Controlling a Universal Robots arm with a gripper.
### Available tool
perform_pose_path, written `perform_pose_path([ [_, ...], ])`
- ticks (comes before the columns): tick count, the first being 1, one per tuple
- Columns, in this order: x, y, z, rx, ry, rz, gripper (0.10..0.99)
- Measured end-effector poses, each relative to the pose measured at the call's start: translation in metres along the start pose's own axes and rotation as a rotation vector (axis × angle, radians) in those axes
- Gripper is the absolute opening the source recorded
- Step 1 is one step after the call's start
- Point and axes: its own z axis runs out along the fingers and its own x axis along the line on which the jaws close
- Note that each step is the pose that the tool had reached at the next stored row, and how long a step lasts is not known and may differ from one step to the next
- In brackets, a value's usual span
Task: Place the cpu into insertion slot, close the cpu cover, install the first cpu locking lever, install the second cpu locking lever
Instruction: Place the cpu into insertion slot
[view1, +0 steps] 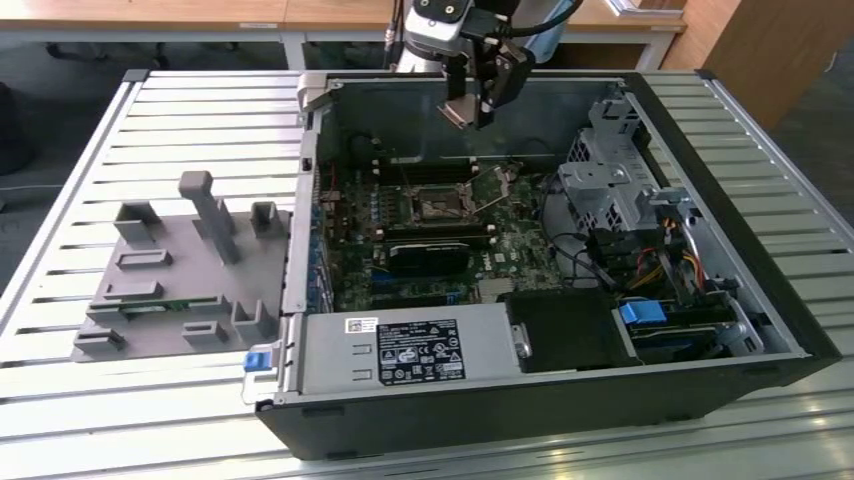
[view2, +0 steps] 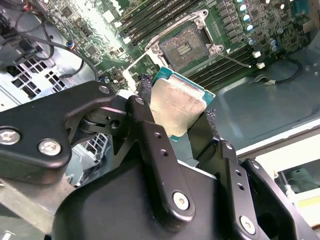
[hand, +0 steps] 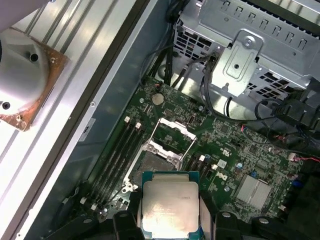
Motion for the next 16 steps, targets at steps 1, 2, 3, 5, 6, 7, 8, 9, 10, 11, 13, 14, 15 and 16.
perform_pose_path([
  [1,0.0000,0.0000,0.0000,0.000,-0.0008,0.009,0.541],
  [2,0.0000,0.0000,0.0001,0.000,-0.0015,0.018,0.541],
  [3,0.0000,0.0000,0.0001,-0.001,-0.0023,0.026,0.541],
  [5,0.0000,0.0000,0.0002,-0.001,-0.0039,0.044,0.541],
  [6,0.0000,0.0000,0.0002,-0.001,-0.0046,0.052,0.541],
  [7,0.0000,0.0000,0.0003,-0.001,-0.0054,0.060,0.541],
  [8,0.0000,0.0000,0.0003,-0.001,-0.0061,0.068,0.541],
  [9,0.0000,0.0000,0.0004,-0.002,-0.0068,0.077,0.541],
  [10,0.0000,0.0000,0.0004,-0.002,-0.0076,0.085,0.541],
  [11,0.0000,0.0000,0.0004,-0.002,-0.0084,0.094,0.541],
  [13,0.0000,-0.0001,0.0005,-0.002,-0.0097,0.109,0.541],
  [14,0.0000,-0.0001,0.0005,-0.002,-0.0105,0.117,0.541],
  [15,0.0000,-0.0001,0.0006,-0.002,-0.0112,0.125,0.541],
  [16,0.0000,-0.0001,0.0006,-0.003,-0.0120,0.133,0.541],
])
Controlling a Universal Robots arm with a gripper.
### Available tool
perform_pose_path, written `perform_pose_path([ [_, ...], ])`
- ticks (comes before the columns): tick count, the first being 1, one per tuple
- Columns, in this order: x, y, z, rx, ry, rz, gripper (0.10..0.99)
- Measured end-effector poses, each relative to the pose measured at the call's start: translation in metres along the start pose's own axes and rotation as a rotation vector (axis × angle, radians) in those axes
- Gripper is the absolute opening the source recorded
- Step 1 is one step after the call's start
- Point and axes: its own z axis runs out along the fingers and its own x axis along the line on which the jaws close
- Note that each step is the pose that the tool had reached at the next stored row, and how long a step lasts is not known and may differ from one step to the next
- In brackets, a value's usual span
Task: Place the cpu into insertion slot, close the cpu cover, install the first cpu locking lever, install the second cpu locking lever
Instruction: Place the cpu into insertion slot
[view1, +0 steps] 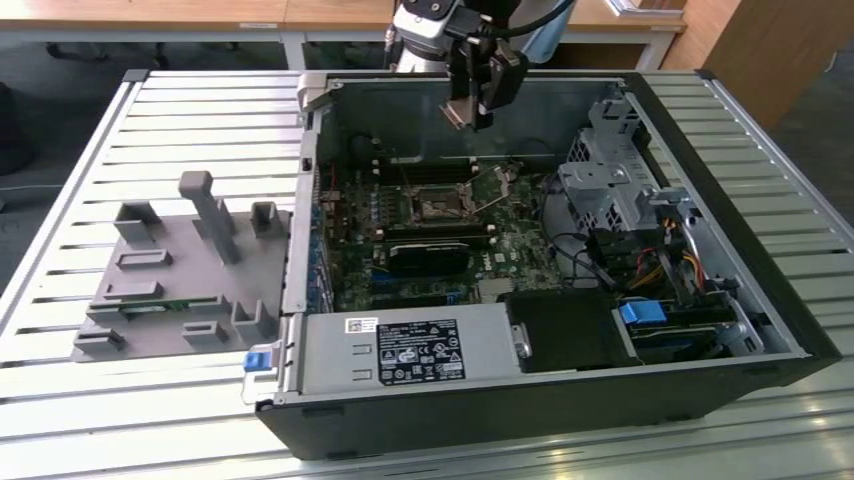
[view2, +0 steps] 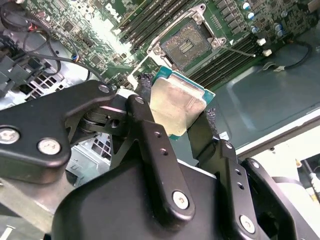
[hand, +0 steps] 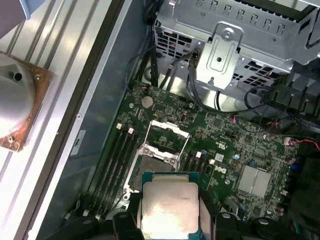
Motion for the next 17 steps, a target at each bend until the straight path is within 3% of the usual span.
perform_pose_path([
  [17,0.0000,0.0000,0.0004,-0.003,-0.0116,0.130,0.541],
])
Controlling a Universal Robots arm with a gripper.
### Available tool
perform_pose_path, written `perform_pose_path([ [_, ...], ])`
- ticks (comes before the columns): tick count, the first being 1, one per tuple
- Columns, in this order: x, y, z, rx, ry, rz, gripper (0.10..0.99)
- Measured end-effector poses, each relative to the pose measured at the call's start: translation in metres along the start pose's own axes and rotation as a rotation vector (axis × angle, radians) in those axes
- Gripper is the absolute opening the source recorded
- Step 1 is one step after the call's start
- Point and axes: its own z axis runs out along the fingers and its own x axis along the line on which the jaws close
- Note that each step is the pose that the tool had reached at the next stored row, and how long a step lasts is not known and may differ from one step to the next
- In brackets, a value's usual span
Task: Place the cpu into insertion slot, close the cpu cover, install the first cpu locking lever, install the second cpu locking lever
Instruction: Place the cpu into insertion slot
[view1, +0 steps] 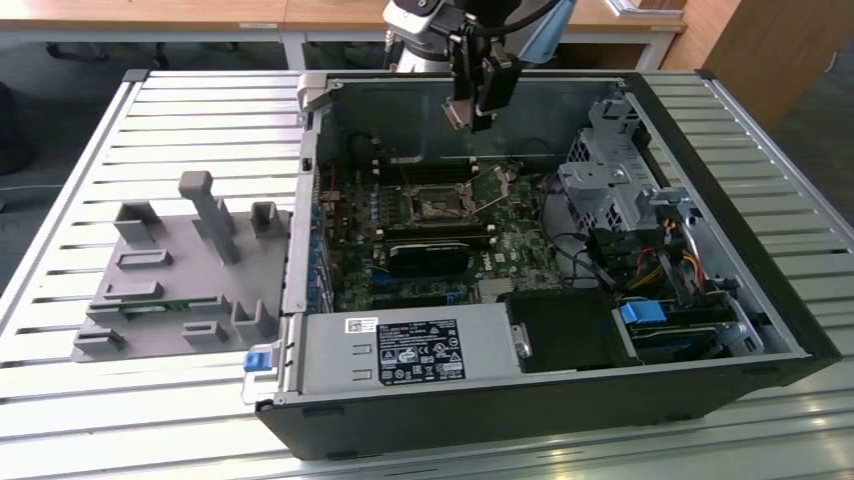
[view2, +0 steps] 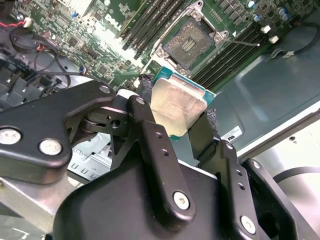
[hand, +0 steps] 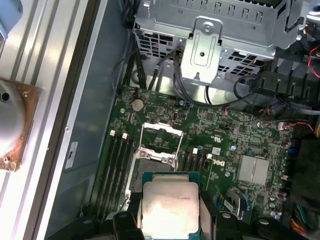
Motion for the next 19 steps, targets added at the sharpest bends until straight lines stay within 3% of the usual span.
perform_pose_path([
  [19,0.0000,0.0000,0.0005,-0.003,-0.0124,0.139,0.541],
])
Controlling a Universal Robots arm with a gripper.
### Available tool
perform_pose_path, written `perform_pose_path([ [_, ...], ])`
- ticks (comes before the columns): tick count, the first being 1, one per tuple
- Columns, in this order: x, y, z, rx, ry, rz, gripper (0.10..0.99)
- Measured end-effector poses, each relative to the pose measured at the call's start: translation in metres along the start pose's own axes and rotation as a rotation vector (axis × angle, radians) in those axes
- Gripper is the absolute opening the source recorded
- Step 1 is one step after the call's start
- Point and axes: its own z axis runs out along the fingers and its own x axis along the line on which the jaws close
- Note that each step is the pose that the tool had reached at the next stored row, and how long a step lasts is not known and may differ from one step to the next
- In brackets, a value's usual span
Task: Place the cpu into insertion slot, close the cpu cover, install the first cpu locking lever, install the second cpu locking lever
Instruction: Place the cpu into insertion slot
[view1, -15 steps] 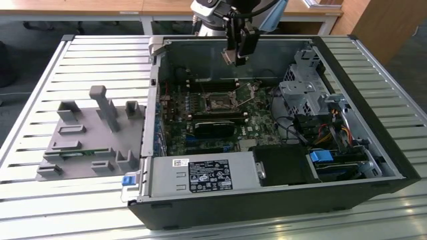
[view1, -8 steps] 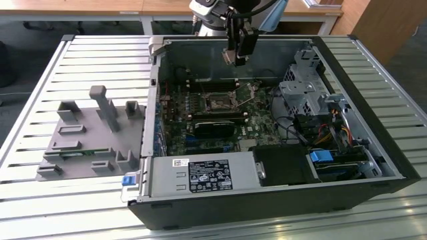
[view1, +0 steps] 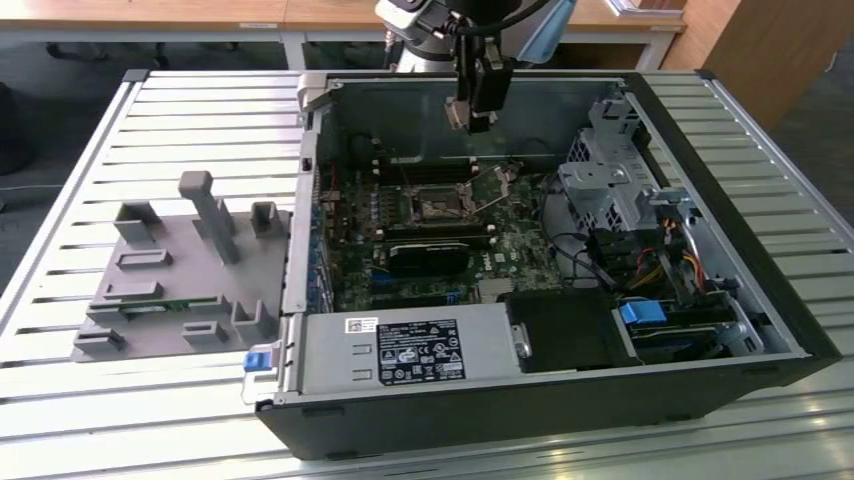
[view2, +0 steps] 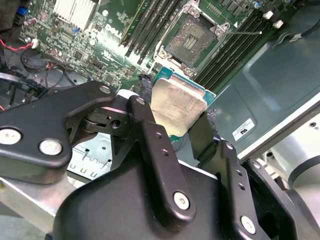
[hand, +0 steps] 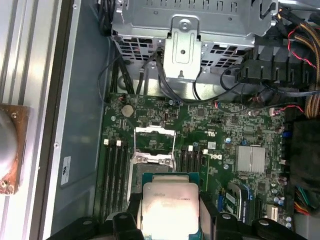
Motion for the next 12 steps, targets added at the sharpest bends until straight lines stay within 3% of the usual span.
perform_pose_path([
  [12,0.0000,0.0000,0.0003,-0.002,-0.0079,0.088,0.541],
])
